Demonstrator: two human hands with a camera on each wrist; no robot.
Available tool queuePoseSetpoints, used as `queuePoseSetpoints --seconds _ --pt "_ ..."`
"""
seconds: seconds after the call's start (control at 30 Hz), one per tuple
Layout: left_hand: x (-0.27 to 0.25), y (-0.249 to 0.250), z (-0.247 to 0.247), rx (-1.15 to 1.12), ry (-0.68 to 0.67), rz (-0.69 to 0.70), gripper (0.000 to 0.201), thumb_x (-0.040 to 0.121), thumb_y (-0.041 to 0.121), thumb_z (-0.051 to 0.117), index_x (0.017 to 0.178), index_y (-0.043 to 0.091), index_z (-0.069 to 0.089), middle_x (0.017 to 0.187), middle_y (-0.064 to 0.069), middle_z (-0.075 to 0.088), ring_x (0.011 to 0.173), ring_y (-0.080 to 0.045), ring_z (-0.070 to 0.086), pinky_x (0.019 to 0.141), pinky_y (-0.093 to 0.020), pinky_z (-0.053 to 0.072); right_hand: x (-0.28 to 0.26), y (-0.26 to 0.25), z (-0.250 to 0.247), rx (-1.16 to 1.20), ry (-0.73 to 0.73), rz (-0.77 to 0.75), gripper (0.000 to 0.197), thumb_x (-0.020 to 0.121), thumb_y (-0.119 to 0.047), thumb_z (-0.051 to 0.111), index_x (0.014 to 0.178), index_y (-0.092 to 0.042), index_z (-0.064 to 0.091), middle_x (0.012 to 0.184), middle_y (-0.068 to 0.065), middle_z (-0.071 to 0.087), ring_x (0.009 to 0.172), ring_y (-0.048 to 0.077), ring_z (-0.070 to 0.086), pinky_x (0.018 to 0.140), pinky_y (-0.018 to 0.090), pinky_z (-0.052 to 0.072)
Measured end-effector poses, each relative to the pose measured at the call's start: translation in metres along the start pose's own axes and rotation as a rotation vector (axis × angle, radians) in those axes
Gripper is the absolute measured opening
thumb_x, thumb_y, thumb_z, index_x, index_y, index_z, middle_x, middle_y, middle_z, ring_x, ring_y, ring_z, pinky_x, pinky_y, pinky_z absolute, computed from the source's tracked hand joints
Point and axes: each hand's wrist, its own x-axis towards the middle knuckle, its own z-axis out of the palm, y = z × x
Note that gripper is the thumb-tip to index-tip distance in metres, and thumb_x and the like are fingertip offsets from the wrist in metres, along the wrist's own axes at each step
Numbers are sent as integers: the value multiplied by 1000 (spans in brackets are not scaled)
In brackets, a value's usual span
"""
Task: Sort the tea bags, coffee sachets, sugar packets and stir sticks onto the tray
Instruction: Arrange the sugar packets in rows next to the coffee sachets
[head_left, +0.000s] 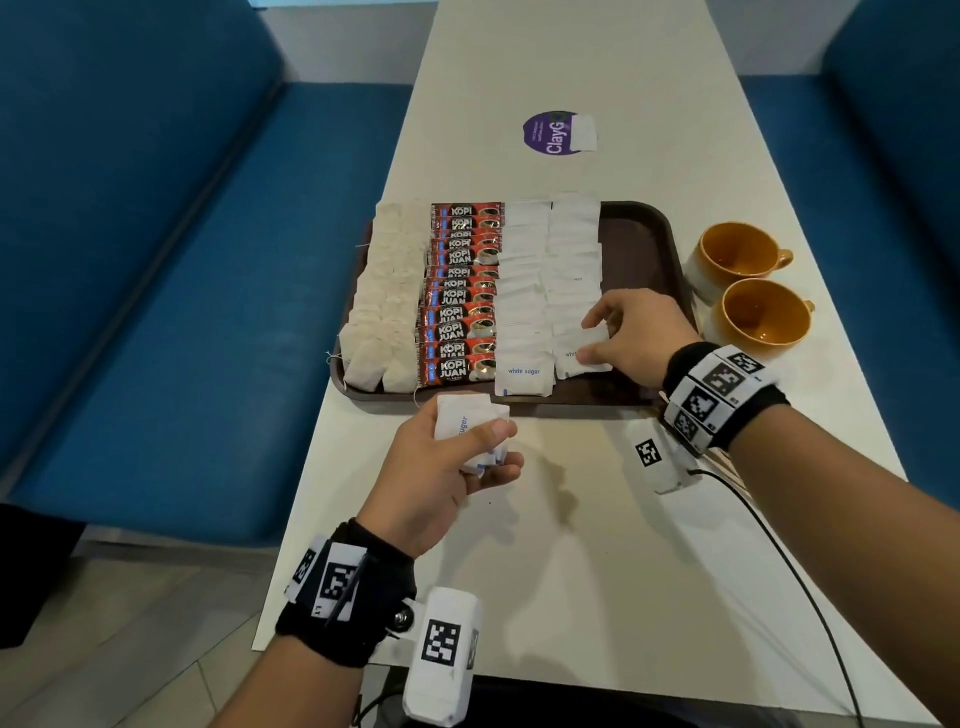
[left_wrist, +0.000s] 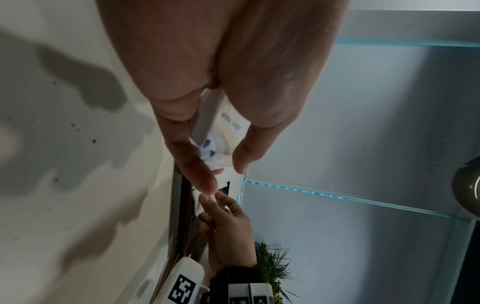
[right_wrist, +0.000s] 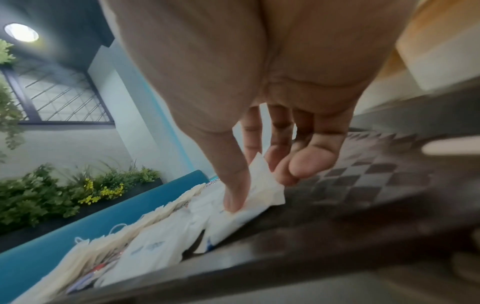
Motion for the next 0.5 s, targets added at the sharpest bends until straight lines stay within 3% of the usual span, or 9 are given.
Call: queuePoseSetpoints --seconds 0.1,0.27,0.5 --pt "2 0 -2 -14 2 -5 39 82 5 75 118 1 61 99 -17 72 76 -35 71 68 -34 60 1 -2 1 -54 30 -42 44 73 -31 92 107 -30 64 106 -4 53 93 12 56 82 27 45" --pt "4 -1 -1 -2 -16 -17 28 90 1 69 117 3 62 98 -17 73 77 -36 71 68 -35 60 -2 -6 4 -168 -85 -73 56 69 -33 94 118 -32 65 121 -4 45 115 19 52 102 36 48" --pt "5 -3 -2 6 -16 -29 30 91 1 69 119 2 61 99 -17 73 79 -35 71 69 -35 61 8 -15 5 -218 -100 -44 59 69 -27 94 121 -27 65 126 1 50 118 23 54 102 37 49"
